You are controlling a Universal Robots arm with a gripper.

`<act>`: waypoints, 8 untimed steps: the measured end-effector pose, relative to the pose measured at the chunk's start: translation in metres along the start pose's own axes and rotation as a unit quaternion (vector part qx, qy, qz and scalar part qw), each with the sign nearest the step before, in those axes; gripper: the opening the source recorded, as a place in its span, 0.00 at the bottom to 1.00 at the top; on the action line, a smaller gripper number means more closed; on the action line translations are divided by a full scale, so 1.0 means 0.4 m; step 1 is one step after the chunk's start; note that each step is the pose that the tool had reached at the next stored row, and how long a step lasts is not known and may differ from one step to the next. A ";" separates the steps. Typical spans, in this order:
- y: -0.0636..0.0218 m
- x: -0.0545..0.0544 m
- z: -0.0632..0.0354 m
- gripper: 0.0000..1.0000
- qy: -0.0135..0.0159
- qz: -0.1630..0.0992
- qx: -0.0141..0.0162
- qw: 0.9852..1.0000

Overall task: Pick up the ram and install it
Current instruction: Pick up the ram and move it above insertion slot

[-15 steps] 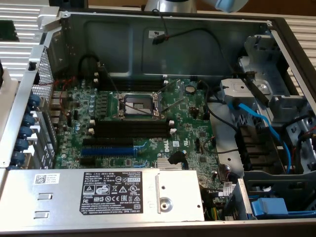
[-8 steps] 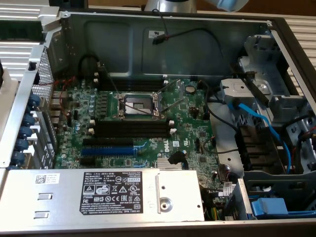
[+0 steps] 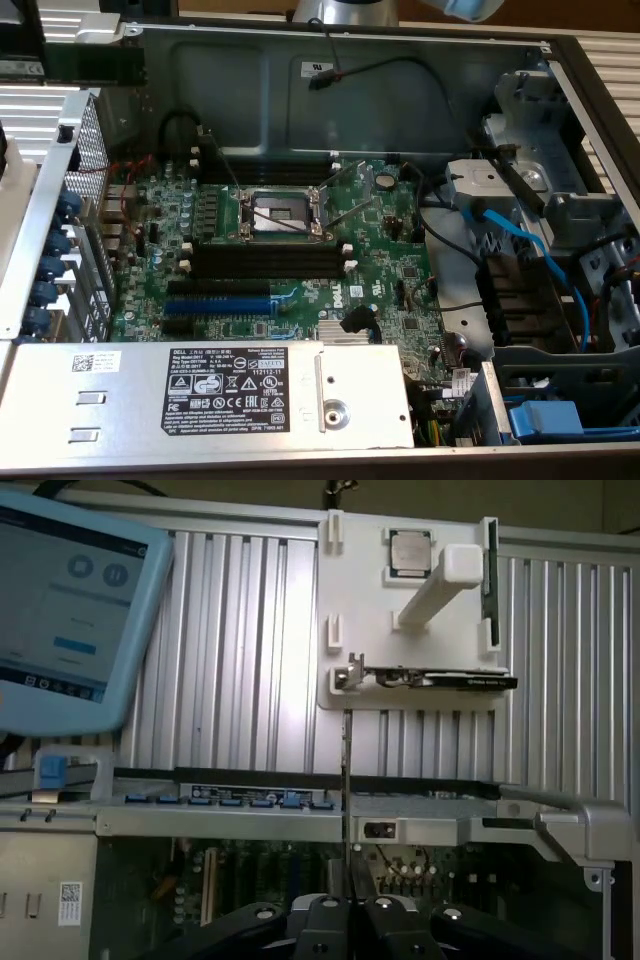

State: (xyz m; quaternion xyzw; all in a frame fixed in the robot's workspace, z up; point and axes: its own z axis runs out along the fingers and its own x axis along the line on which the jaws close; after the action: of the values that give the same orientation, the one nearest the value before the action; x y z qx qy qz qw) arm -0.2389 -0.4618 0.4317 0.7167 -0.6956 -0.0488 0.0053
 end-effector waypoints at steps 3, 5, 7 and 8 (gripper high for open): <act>-0.013 0.004 -0.001 0.12 0.000 0.000 0.000 1.000; -0.034 0.004 -0.002 0.12 0.000 0.000 0.000 1.000; -0.055 0.005 -0.004 0.12 0.000 -0.001 0.000 1.000; -0.065 0.005 -0.005 0.12 0.000 -0.001 0.000 1.000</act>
State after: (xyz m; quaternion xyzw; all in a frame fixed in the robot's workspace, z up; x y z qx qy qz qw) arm -0.2127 -0.4631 0.4314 0.7177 -0.6946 -0.0490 0.0056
